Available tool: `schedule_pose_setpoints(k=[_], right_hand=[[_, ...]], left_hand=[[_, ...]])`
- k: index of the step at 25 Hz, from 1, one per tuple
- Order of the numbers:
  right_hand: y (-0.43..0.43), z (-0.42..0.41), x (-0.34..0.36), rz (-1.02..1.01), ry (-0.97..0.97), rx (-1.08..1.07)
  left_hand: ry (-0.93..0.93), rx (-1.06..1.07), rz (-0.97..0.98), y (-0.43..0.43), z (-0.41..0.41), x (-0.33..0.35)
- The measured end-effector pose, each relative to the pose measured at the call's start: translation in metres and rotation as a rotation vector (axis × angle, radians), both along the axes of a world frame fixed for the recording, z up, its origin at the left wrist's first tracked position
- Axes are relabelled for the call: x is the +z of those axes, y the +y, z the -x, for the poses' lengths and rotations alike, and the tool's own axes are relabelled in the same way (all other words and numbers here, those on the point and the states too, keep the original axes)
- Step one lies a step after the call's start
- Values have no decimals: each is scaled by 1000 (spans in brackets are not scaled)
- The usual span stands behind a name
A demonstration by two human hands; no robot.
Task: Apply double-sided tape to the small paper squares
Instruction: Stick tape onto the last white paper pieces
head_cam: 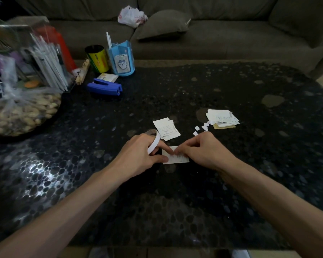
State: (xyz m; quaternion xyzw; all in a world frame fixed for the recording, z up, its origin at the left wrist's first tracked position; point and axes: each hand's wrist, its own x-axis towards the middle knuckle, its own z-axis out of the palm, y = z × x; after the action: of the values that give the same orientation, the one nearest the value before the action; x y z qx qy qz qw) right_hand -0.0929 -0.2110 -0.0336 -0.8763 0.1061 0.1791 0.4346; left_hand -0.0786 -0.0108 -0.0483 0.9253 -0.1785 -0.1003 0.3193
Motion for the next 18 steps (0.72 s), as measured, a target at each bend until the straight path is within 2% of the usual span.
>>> schedule_pose_setpoints(k=[6, 12, 18], right_hand=[[1, 1, 2, -16, 10, -17], [-1, 2, 3, -33, 10, -18], [-5, 7, 5, -90, 27, -45]], left_hand=[[10, -7, -12, 1, 0, -1], [-31, -127, -201, 4, -7, 6], [-79, -158, -256, 5, -8, 5]])
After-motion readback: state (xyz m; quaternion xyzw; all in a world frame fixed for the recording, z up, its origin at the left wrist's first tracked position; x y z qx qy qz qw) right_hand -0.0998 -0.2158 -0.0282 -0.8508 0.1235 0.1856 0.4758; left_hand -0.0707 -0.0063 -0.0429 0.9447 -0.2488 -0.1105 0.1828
